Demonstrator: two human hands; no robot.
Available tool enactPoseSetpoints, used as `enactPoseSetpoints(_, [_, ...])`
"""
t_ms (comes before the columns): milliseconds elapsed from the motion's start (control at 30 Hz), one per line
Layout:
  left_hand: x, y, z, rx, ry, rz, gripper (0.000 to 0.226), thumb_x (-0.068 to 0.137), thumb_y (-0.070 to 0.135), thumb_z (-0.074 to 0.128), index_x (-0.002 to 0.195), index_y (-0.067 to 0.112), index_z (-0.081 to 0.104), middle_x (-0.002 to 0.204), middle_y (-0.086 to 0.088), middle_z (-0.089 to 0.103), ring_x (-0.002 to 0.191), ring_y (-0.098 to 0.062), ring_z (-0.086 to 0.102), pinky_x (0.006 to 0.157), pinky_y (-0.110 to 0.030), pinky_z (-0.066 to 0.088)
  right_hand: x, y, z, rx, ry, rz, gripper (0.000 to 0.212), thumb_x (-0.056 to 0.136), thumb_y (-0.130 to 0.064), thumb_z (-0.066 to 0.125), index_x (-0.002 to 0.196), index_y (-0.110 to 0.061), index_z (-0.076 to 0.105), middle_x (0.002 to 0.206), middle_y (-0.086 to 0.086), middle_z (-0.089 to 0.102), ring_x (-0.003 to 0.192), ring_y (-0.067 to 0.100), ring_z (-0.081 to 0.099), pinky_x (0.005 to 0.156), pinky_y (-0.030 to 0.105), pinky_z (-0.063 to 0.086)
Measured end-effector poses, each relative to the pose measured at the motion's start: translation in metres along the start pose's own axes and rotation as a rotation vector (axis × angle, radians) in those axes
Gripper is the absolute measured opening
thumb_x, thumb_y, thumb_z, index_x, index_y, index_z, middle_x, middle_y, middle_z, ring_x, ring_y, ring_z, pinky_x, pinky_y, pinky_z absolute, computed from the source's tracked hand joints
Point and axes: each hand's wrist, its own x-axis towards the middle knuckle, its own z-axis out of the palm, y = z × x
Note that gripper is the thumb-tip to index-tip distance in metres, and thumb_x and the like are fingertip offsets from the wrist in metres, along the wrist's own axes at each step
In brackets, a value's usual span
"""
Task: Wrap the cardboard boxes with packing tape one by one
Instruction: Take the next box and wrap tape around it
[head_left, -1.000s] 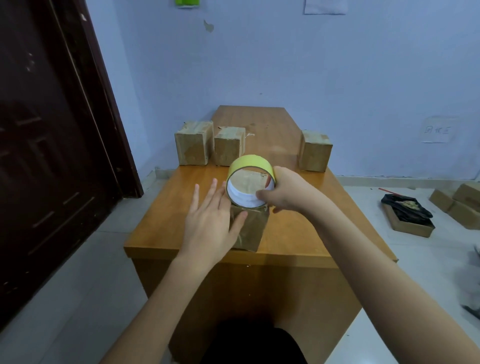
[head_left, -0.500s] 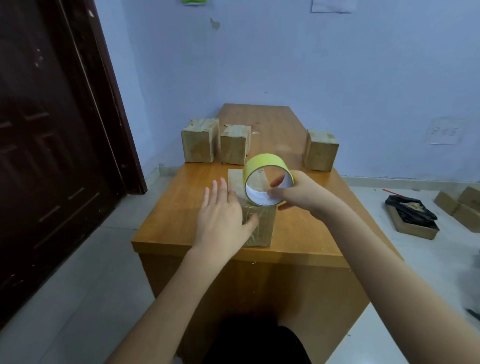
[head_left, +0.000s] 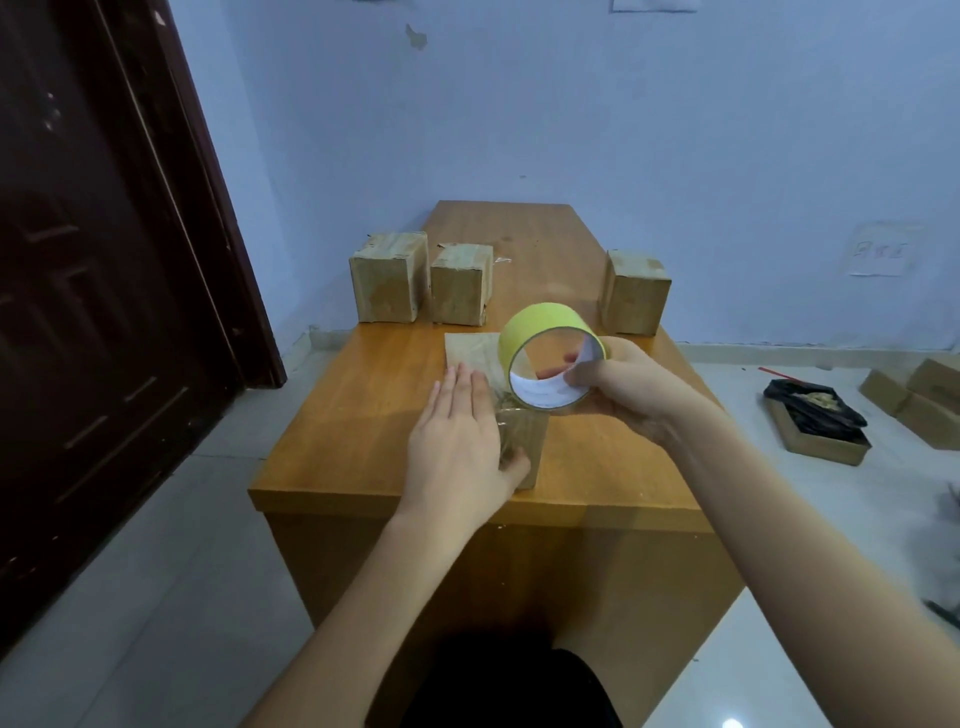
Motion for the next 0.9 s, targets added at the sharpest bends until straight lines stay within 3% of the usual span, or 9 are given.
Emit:
enactPoseSetpoints(133, [-0.001,-0.005,0.001,-0.004,-0.005,-0.010,0.089,0.083,0.057,0.052,0.147,0.005,0.020,0.153,-0.012,0.023,0.142,-0.021,0.021,0.108,-0.027,0.006,0.005,0.016,0.016,-0.217,0.107,-0.078,0.021,0.087,-0.019,0.068,0.102,-0.007,0.060,0.096,0.006,0.064,0.084,0.015,0.063,0.062,0.022,0.056])
enactPoseSetpoints(233, [0.000,-0.004,0.001,0.004,0.001,-0.003,0.088,0.083,0.056,0.053,0.147,0.004,0.021,0.152,-0.012,0.026,0.141,-0.021,0.023,0.108,-0.026,0.006,0.008,0.015,0.019,-0.171,0.120,-0.122,0.010,0.092,-0.013,0.060,0.092,-0.003,0.058,0.083,0.007,0.058,0.076,0.016,0.060,0.050,0.016,0.049])
enactPoseSetpoints(333, [0.000,-0.005,-0.001,0.024,0.011,0.001,0.086,0.084,0.055,0.051,0.146,0.005,0.022,0.152,-0.011,0.026,0.141,-0.020,0.023,0.108,-0.026,0.005,0.006,0.005,0.009,-0.160,0.064,-0.083,0.006,0.094,-0.003,0.050,0.096,-0.001,0.055,0.087,0.013,0.055,0.076,0.019,0.061,0.051,0.019,0.052])
enactPoseSetpoints(433, [-0.001,-0.007,0.001,0.024,0.010,0.011,0.083,0.086,0.053,0.051,0.147,0.007,0.020,0.154,-0.009,0.023,0.142,-0.019,0.019,0.108,-0.027,0.003,0.001,0.007,-0.005,0.136,-0.014,-0.010,0.012,0.091,0.006,0.050,0.103,0.003,0.052,0.083,0.013,0.068,0.075,0.022,0.070,0.057,0.031,0.058])
enactPoseSetpoints(500, [0.002,-0.007,0.003,0.011,0.015,0.025,0.083,0.087,0.054,0.049,0.148,0.009,0.017,0.155,-0.008,0.019,0.143,-0.018,0.016,0.108,-0.026,0.002,-0.001,0.014,-0.006,0.335,0.012,0.027,0.010,0.091,0.006,0.052,0.098,0.001,0.050,0.071,0.007,0.071,0.069,0.020,0.071,0.056,0.035,0.058])
enactPoseSetpoints(533, [0.004,-0.008,0.003,0.001,0.020,0.024,0.084,0.086,0.056,0.048,0.148,0.009,0.016,0.155,-0.008,0.019,0.143,-0.018,0.016,0.107,-0.026,0.002,-0.001,0.017,-0.004,0.360,0.044,0.034,0.009,0.091,0.003,0.055,0.097,-0.002,0.051,0.075,0.009,0.071,0.071,0.021,0.071,0.056,0.035,0.059])
enactPoseSetpoints(667, [0.006,-0.009,0.005,-0.008,0.005,0.011,0.090,0.083,0.060,0.050,0.149,0.011,0.013,0.156,-0.006,0.016,0.143,-0.017,0.015,0.106,-0.026,0.002,0.003,0.024,0.006,0.151,0.109,0.030,0.014,0.086,-0.016,0.069,0.096,-0.010,0.060,0.102,0.014,0.063,0.090,0.023,0.066,0.062,0.032,0.059])
enactPoseSetpoints(833, [0.004,-0.008,0.006,-0.001,0.022,0.005,0.087,0.085,0.058,0.050,0.149,0.011,0.014,0.155,-0.005,0.018,0.143,-0.017,0.016,0.105,-0.025,0.003,0.006,0.020,0.003,0.070,0.126,-0.011,0.008,0.090,-0.004,0.059,0.082,-0.004,0.059,0.082,0.011,0.061,0.070,0.015,0.065,0.054,0.023,0.055])
enactPoseSetpoints(900, [0.005,-0.009,0.005,0.013,0.027,0.019,0.083,0.086,0.056,0.049,0.149,0.011,0.016,0.155,-0.005,0.019,0.142,-0.017,0.016,0.105,-0.025,0.003,0.007,0.016,-0.002,0.095,0.105,-0.002,0.008,0.091,0.002,0.054,0.084,-0.002,0.057,0.085,0.013,0.058,0.066,0.016,0.065,0.053,0.026,0.055])
